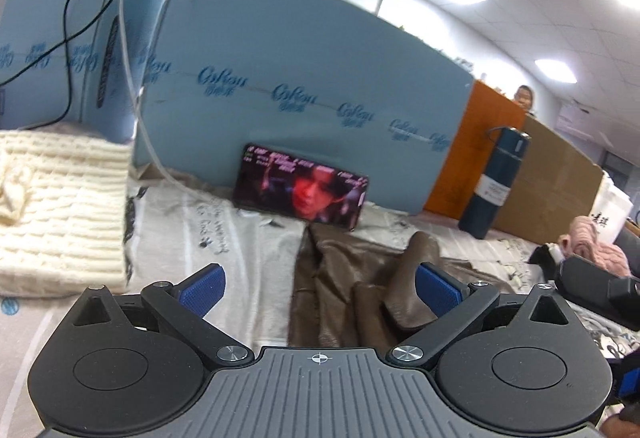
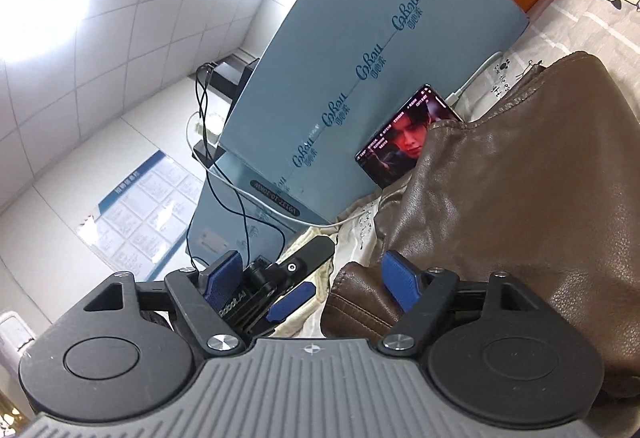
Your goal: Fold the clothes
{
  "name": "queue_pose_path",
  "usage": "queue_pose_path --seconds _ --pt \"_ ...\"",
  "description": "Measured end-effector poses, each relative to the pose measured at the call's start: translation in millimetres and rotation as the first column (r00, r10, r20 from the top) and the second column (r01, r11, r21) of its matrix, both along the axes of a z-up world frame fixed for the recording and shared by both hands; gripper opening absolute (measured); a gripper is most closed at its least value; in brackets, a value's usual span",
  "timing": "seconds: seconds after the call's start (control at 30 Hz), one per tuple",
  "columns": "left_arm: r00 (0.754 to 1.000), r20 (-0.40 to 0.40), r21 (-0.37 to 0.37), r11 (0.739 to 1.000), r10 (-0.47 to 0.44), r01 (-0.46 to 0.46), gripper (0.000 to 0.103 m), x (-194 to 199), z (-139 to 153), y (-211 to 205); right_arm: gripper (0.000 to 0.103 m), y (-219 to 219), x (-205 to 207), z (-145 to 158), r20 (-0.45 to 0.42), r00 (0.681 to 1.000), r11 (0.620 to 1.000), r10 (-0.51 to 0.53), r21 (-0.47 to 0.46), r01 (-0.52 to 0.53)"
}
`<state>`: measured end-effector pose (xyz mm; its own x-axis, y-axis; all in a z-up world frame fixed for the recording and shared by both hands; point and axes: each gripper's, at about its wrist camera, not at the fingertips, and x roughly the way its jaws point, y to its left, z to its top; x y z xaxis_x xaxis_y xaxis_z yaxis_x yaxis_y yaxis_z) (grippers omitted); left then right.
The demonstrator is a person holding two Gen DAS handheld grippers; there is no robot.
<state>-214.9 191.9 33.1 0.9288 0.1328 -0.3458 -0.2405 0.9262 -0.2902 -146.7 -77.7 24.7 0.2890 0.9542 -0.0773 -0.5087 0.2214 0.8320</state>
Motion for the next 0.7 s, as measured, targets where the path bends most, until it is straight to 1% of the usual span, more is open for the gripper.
queue_pose_path --seconds 0.07,0.23,0.33,0.37,0.43,0.5,0.57,0.63,0.7 --pt "0.999 0.024 0.014 1.0 -0.021 0.02 0.103 -2.0 1.4 -3.2 0.079 -3.2 -0.9 0.6 0.005 1.0 1.0 -0.005 0.023 0.005" --pt "0.998 -0.014 0.076 0.996 -0.055 0.056 0.103 4.2 -1.2 -15.3 0.083 -15.0 -1.4 2.1 0.014 0.998 0.995 -0.058 0.08 0.057" --pt "0.996 0.003 0.106 0.99 -0.09 0.09 0.103 2.4 -1.4 -21.9 0.084 -19.2 1.0 1.1 0.003 0.997 0.993 -0.075 0.094 0.074" --pt "0.995 -0.006 0.118 0.988 -0.102 0.102 0.103 3.1 -2.0 -24.4 0.084 -19.6 1.4 0.9 0.001 0.997 0.993 -0.077 0.094 0.077" --pt "0.991 -0.04 0.144 0.981 -0.124 0.129 0.103 5.9 -3.9 -29.6 0.084 -20.1 1.9 0.6 0.0 0.997 0.993 -0.079 0.093 0.079" --pt "0.988 -0.105 0.179 0.975 -0.111 0.129 0.103 12.8 -8.8 -34.3 0.084 -20.7 1.9 0.6 0.003 0.997 0.993 -0.081 0.09 0.08" --pt "0.983 -0.157 0.197 0.972 -0.096 0.126 0.103 18.0 -13.5 -36.3 0.084 -22.9 1.9 0.8 0.005 0.996 0.992 -0.09 0.09 0.089" --pt "0.978 -0.179 0.179 0.975 -0.103 0.135 0.103 20.4 -15.6 -34.5 0.085 -25.2 2.2 1.4 0.007 0.994 0.99 -0.108 0.089 0.107" --pt "0.974 -0.187 0.127 0.98 -0.128 0.153 0.103 19.7 -17.0 -28.6 0.088 -30.9 2.4 3.4 0.016 0.99 0.987 -0.141 0.079 0.14"
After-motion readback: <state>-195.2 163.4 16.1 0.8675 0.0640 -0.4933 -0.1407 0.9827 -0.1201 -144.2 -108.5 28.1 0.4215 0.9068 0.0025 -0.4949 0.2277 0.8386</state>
